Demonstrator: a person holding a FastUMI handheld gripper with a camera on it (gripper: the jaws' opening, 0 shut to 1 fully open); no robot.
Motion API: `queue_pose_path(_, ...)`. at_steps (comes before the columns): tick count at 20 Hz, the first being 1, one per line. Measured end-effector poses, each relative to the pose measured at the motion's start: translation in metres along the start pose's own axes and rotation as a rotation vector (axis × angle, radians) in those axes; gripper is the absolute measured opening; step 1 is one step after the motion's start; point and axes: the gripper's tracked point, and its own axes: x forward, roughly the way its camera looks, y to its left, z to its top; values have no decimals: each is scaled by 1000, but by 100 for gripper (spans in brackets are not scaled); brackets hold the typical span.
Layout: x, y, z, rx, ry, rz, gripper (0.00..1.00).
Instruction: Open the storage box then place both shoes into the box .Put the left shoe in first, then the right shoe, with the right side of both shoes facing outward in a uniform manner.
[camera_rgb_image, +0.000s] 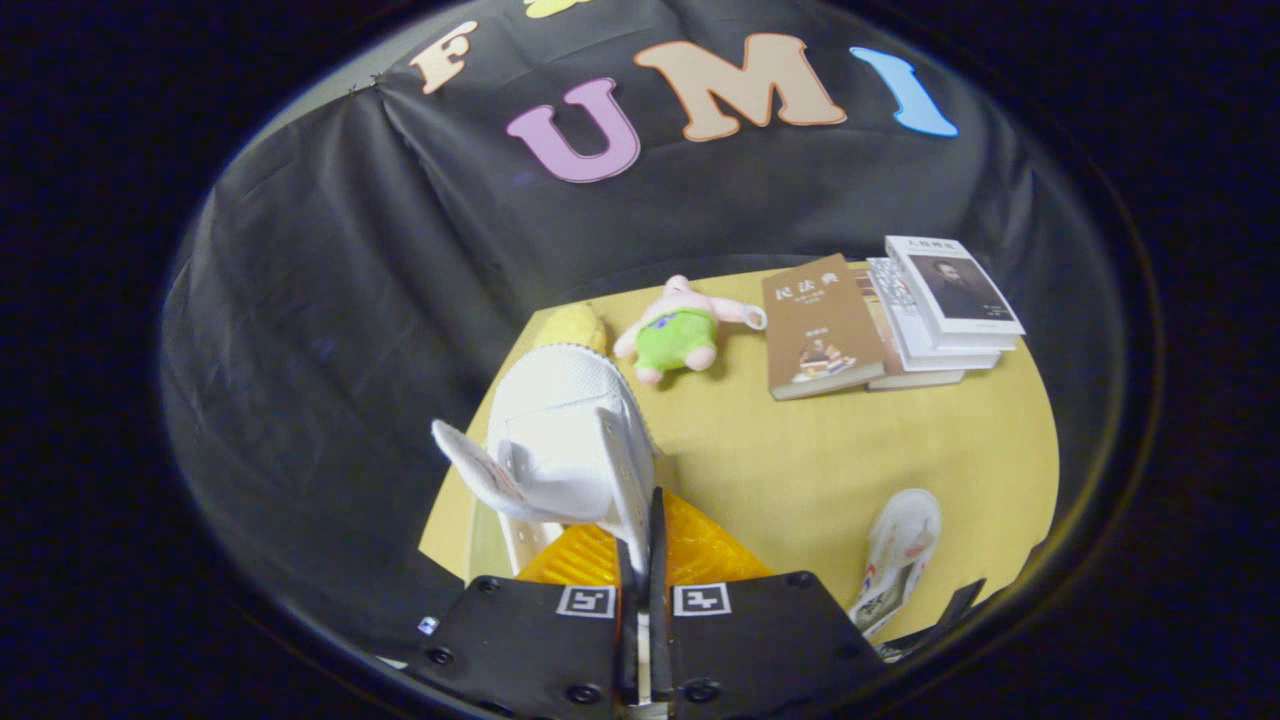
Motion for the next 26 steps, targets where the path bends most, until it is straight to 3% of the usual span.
queue_pose_path(3,23,43,-10,-15,40,40,8)
queue_pose_path(11,117,77,-79,-101,196,-46,8)
queue_pose_path(17,153,58,-116,-170,241,-195,8)
queue_pose_path(22,171,58,-151,-129,360,-202,8)
queue_pose_path(26,171,58,-150,-153,366,-203,11)
